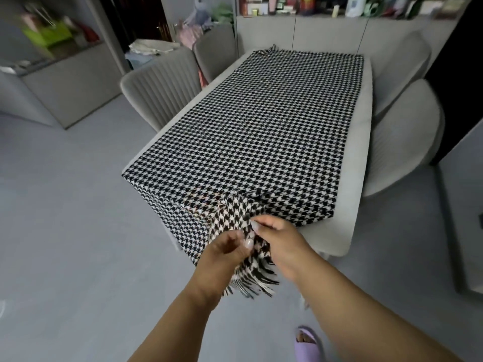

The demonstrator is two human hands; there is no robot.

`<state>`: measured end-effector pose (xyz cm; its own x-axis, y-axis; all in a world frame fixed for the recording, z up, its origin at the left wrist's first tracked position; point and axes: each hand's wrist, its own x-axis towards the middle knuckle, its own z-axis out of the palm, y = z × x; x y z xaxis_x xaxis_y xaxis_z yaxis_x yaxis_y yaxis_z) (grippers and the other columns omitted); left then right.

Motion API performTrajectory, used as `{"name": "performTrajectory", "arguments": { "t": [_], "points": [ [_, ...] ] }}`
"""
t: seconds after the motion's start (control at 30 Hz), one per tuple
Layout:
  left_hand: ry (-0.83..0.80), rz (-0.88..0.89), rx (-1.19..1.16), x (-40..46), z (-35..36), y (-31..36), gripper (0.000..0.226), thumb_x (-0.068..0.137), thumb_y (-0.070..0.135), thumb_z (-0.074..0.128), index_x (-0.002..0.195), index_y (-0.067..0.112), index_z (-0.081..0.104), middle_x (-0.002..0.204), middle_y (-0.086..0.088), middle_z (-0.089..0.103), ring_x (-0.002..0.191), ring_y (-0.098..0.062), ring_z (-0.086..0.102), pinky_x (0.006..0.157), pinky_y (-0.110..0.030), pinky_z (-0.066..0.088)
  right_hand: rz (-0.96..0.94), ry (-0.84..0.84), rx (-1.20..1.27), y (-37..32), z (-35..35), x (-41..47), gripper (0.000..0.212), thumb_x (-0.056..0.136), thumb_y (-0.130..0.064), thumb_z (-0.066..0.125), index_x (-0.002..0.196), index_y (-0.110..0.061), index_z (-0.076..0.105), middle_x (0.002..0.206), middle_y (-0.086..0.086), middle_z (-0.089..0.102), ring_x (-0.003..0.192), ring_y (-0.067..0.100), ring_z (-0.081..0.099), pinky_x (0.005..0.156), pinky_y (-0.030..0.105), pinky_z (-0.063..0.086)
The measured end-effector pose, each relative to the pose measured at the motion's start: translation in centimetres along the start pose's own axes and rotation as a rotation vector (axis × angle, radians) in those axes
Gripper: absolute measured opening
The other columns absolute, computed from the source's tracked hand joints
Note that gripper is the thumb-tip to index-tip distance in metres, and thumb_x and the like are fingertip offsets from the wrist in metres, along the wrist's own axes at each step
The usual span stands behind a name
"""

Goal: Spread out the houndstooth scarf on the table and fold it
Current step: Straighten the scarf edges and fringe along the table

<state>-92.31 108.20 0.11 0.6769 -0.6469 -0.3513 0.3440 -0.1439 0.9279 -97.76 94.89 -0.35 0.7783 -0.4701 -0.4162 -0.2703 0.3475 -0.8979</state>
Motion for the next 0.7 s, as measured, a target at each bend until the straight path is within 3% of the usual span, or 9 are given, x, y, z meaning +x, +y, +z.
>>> {"name": "performTrajectory", "arguments": {
  "t": [0.07,0.17,0.3,0.4,0.47,0.53,0.63,0.7],
  "points": [
    [0.092,0.064,0.011,0.3,0.0,0.4,0.007,0.086,0.008,0.067,0.083,0.002,0.065,0.068,0.002,0.066,0.062,-0.008,0.059,0.06,-0.02,0.049,0.001,-0.005,0.002,-0.4,0.1,-0.2,0.015,0.089,-0.013,0.063,0.085,-0.025,0.071,0.098,0.004,0.071,0.1,0.025,0.064,0.093,0.043,0.05],
    [0.156,0.101,-0.018,0.9,-0.6,1.3,0.012,0.09,0.001,0.059,0.084,-0.002,0.068,0.073,-0.008,0.07,0.065,-0.014,0.064,0.064,-0.024,0.053,0.012,-0.044,0.027,-0.4,-0.3,-0.7,0.016,0.087,-0.013,0.065,0.099,-0.023,0.067,0.106,0.013,0.07,0.1,0.028,0.066,0.096,0.051,0.049],
    [0.154,0.113,-0.001,1.7,-1.2,2.5,0.012,0.091,0.003,0.059,0.085,0.0,0.07,0.076,-0.01,0.071,0.068,-0.016,0.065,0.068,-0.028,0.054,-0.105,-0.128,-0.126,-0.4,0.0,-1.4,0.054,0.085,-0.011,0.068,0.126,-0.04,0.047,0.103,0.015,0.069,0.094,0.018,0.068,0.092,0.036,0.052],
    [0.171,0.098,-0.052,1.9,-1.4,2.8,0.018,0.092,0.006,0.057,0.079,0.002,0.069,0.067,-0.009,0.066,0.061,-0.016,0.06,0.062,-0.026,0.053,-0.19,-0.106,-0.193,-1.8,1.1,-1.3,0.041,0.089,-0.005,0.061,0.112,-0.039,0.063,0.103,0.002,0.07,0.099,0.012,0.064,0.092,0.031,0.05],
    [0.306,0.019,-0.116,2.2,-2.1,2.1,0.02,0.095,0.009,0.055,0.079,0.003,0.065,0.064,-0.008,0.062,0.06,-0.019,0.055,0.067,-0.032,0.052,-0.185,-0.118,-0.23,-3.1,1.7,-0.9,0.031,0.091,-0.005,0.057,0.094,-0.032,0.073,0.106,-0.011,0.069,0.101,0.003,0.061,0.091,0.027,0.047],
    [0.452,-0.1,-0.157,2.5,-2.9,0.5,0.021,0.096,0.013,0.053,0.08,0.002,0.06,0.064,-0.01,0.061,0.058,-0.02,0.053,0.064,-0.032,0.051,-0.141,-0.139,-0.212,-4.1,2.2,-0.4,0.026,0.093,-0.008,0.056,0.091,-0.026,0.074,0.108,-0.015,0.068,0.103,0.001,0.059,0.087,0.024,0.042],
    [0.547,-0.338,-0.329,2.1,-3.3,-1.9,0.025,0.096,0.012,0.048,0.074,0.004,0.057,0.058,-0.011,0.059,0.058,-0.022,0.052,0.064,-0.033,0.048,-0.107,-0.153,-0.151,-4.6,2.8,0.6,0.024,0.093,-0.008,0.055,0.094,-0.021,0.076,0.109,-0.004,0.07,0.111,0.026,0.06,0.084,0.03,0.043],
    [0.533,-0.48,-0.436,1.6,-2.8,-3.3,0.023,0.097,0.014,0.043,0.081,0.002,0.054,0.066,-0.016,0.057,0.063,-0.026,0.052,0.065,-0.037,0.048,-0.119,-0.171,-0.109,-4.8,3.3,1.1,0.026,0.093,-0.009,0.055,0.094,-0.024,0.076,0.11,0.005,0.072,0.115,0.056,0.046,0.092,0.044,0.046]
  ]
}}
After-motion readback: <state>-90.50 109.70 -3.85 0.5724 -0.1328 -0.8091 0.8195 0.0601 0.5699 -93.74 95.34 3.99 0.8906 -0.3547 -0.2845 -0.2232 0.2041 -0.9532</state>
